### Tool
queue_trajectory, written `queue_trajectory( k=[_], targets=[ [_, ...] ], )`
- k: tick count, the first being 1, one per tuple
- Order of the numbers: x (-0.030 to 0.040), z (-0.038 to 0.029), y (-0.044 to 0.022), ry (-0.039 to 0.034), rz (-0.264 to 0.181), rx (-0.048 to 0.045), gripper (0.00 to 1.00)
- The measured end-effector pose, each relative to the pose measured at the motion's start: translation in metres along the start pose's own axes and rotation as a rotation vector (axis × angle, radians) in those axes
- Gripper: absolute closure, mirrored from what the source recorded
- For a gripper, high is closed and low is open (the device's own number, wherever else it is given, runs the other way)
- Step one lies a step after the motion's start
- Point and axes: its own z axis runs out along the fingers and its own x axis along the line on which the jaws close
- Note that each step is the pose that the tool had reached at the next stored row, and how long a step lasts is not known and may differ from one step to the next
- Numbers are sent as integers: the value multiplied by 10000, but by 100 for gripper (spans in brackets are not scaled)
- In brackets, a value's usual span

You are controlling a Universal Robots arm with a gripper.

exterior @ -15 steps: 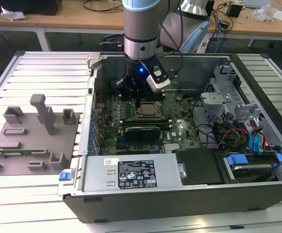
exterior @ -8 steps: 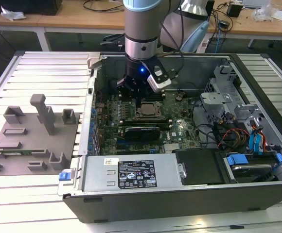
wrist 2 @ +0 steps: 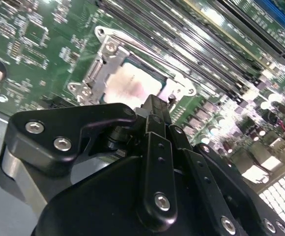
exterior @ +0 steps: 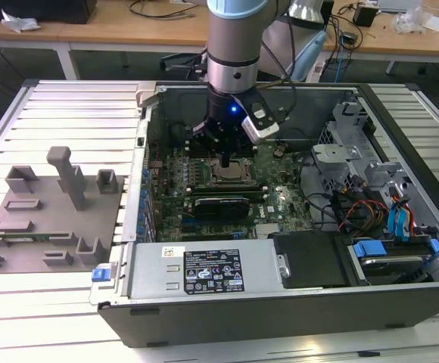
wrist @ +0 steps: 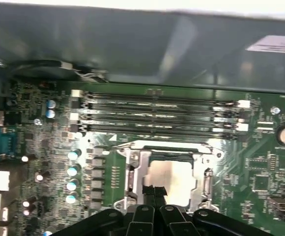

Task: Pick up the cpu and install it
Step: 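Close the cpu cover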

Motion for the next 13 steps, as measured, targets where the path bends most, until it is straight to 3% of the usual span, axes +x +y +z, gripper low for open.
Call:
queue_trajectory(
  k=[3,5,10,13],
  targets=[
    [-103,1,-6,0,-1,0,89],
    [-134,2,-8,0,0,0,89],
    [-146,1,-8,0,25,0,89],
    [-146,-58,-10,1,30,1,89]
  ],
)
